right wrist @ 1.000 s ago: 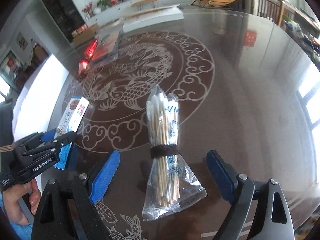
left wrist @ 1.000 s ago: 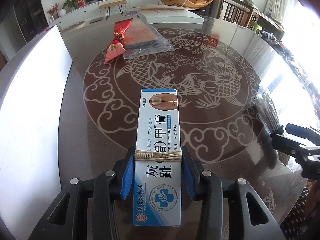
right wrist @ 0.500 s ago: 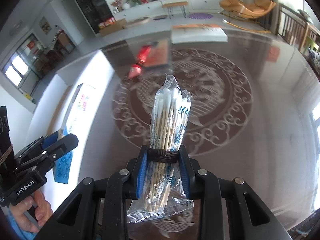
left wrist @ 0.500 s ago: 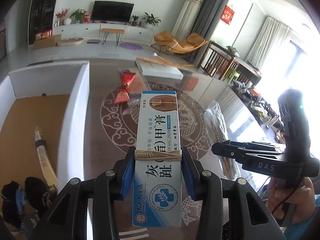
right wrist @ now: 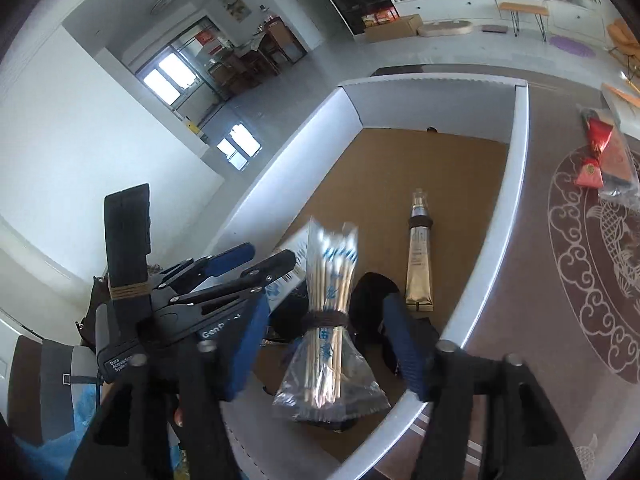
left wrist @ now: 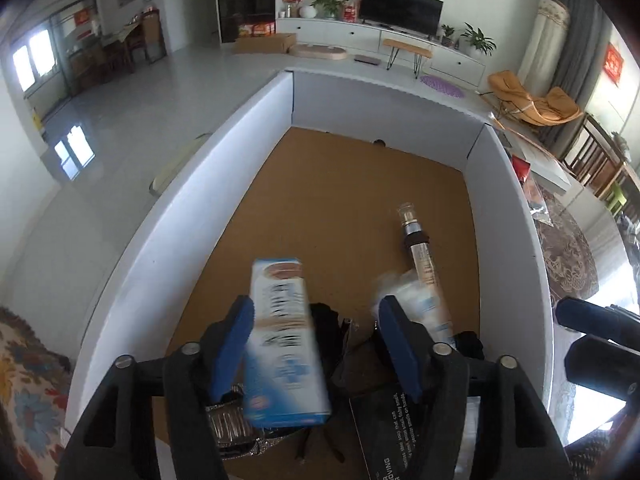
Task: Organize objects
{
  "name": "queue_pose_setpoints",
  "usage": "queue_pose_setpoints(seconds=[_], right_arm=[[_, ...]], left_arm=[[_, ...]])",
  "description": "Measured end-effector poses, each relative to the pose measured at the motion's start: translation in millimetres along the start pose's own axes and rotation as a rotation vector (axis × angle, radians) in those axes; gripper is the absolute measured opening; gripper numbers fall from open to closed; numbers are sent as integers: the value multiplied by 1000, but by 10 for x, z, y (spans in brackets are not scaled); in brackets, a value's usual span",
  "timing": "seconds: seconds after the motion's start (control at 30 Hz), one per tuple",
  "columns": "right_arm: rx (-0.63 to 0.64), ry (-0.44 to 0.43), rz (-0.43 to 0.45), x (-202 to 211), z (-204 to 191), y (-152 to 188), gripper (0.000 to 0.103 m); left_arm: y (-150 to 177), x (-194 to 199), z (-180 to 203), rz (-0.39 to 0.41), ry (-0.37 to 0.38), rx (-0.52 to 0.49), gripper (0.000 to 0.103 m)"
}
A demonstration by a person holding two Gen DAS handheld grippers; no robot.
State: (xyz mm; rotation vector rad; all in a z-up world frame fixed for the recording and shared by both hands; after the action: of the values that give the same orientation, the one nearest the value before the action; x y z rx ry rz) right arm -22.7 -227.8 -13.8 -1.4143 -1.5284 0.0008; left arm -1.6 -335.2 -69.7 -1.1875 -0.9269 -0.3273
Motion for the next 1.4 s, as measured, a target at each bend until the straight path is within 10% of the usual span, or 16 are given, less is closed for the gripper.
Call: queue_pose_setpoints(seconds=[0.13, 0.27, 0.5, 0.63, 1.4], right_arm=[[2, 117, 104, 290, 444, -1, 76], [-94, 307, 229, 845, 1313, 64, 99], [-169, 825, 216, 1576, 3125, 799, 99], [-169, 957, 239, 1895, 3573, 1122, 99], [-183, 912, 229, 1791, 3537, 1170, 99]], left_arm=[[-29, -13, 174, 32, 33, 25, 72], [-123, 111, 778, 89, 119, -41, 73], [122, 449, 2240, 110, 348, -274, 88], [422, 548, 2889, 77, 413, -407, 88], [755, 156, 3192, -64, 399, -388, 88]])
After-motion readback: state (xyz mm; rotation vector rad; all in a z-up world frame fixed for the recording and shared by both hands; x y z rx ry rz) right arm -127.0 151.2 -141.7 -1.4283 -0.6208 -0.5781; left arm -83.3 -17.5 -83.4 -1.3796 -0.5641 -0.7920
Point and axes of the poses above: each gripper's, at about its wrist camera, not at the fingertips, and x roughly against the way its jaws point, z to its right, y to its underside, the point moved 10 cm from there along -x, roughly the way its jaws point, and after that the axes turned 8 degrees about z, right-handed, at the moved point
